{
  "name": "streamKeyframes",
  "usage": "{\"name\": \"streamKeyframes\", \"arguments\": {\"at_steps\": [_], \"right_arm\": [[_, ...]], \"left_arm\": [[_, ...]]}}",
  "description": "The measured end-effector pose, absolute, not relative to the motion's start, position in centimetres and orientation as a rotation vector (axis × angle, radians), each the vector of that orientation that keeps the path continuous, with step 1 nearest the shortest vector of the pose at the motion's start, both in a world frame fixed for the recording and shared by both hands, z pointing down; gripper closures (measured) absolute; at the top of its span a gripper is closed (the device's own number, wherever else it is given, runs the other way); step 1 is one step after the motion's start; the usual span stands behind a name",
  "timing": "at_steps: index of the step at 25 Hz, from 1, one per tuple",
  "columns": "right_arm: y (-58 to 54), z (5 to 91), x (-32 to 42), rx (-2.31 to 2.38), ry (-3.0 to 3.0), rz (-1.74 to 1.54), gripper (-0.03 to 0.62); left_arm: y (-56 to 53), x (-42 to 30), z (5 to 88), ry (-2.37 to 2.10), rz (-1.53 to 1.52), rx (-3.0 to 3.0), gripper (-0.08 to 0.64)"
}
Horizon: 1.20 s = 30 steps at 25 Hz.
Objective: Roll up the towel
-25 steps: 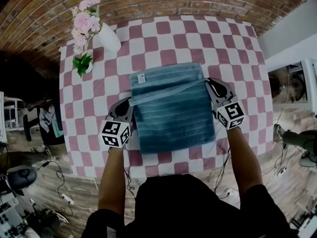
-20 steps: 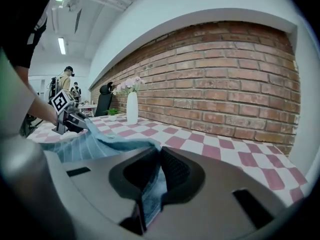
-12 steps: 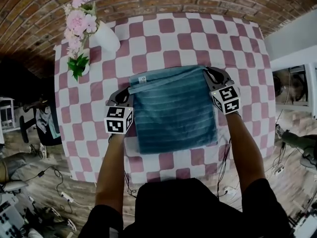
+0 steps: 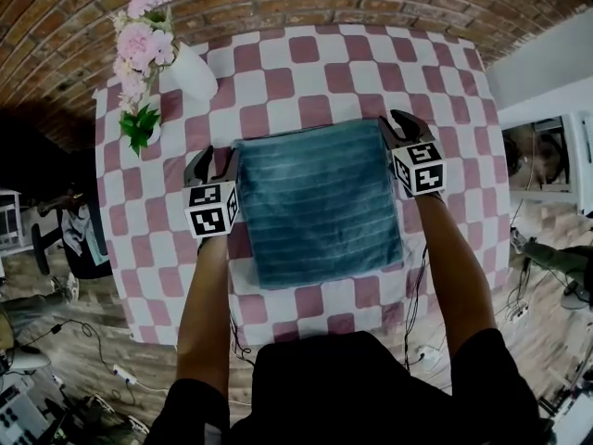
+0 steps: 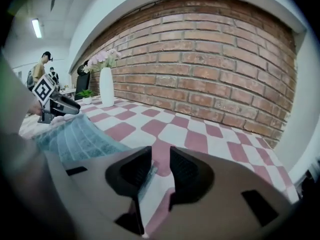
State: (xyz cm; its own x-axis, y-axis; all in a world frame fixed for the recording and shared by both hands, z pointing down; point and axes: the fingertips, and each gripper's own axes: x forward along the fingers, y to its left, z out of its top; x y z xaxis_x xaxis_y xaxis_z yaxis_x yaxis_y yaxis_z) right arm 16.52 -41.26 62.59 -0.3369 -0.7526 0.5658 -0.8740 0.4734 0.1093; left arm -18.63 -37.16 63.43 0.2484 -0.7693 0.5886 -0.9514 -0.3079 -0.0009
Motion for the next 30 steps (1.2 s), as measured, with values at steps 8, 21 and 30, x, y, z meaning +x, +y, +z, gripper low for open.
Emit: {"name": "streamKeyframes", "arguments": {"at_steps": [8,21,30], "right_arm": [[-31.1,61.1,15.4,1.136,-2.252,0.273,0.488],[-14.4,61.9,16.6,0.921,-2.286,0.422,0.482],[-8.7,65.4,18.1,0.778,-2.257,0.460,0.463]], "left_arm": [[-29.4,-17.7,61.9,-1.473,0.779,2.259,0.359],[-13.5,-13.4,62.8,-1.388,0.827,2.181,0.379],[-5.5,-12.6,66.0,-1.385,0.851,2.010,0.383]]}}
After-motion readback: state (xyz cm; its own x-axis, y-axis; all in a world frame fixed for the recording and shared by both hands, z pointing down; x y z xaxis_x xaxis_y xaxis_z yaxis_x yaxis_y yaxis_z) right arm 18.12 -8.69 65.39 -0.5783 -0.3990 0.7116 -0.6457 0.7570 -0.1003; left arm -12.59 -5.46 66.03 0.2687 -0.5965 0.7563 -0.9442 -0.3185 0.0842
